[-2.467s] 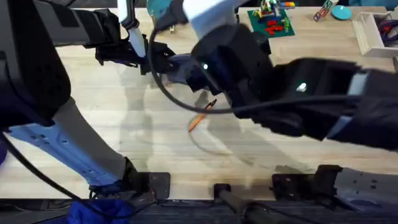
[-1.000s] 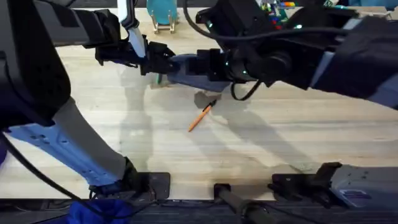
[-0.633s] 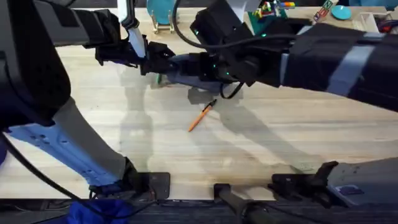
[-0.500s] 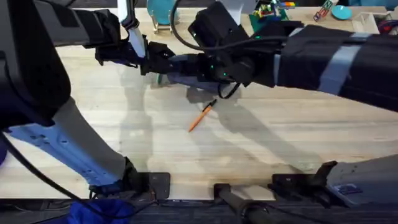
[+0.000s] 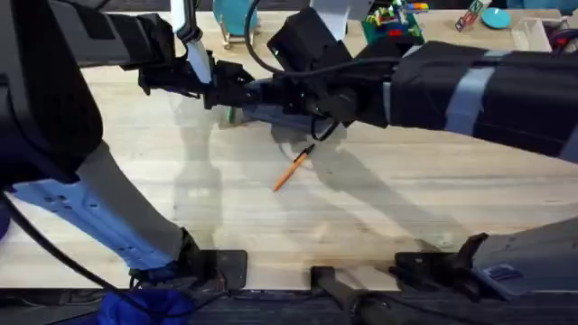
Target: Unzip the bag, pick up the pens from the table one at a time and place them inside, then zip the bag closed.
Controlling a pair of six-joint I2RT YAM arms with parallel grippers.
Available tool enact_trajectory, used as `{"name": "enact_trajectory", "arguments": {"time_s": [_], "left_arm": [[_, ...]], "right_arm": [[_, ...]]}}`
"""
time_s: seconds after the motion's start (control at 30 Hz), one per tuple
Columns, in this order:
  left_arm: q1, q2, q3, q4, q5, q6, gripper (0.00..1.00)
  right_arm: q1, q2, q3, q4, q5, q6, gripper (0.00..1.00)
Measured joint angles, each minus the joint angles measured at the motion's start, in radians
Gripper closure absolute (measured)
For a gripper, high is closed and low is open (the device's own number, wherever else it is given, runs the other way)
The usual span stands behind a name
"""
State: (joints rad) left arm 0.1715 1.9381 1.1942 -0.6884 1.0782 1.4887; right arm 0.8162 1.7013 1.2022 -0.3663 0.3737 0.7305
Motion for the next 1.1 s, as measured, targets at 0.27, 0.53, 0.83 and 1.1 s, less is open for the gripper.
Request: {"name": "enact_trajectory", "arguments": {"time_s": [0.27, 0.53, 0.83, 1.1], "left_arm": [[0.0, 0.0, 0.0, 0.0, 0.0, 0.0, 0.959], [0.0, 0.0, 0.0, 0.0, 0.0, 0.0, 0.959], [0.0, 0.0, 0.0, 0.0, 0.0, 0.0, 0.959], [0.0, 0.0, 0.0, 0.0, 0.0, 0.0, 0.959]], "right_arm": [[0.0, 0.025, 0.0, 0.011, 0.031, -0.001, 0.329], [-0.001, 0.029, 0.0, 0.022, 0.054, -0.001, 0.542], [-0.001, 0.029, 0.0, 0.023, 0.068, -0.001, 0.816], [0.0, 0.029, 0.0, 0.024, 0.067, -0.001, 0.965]]}}
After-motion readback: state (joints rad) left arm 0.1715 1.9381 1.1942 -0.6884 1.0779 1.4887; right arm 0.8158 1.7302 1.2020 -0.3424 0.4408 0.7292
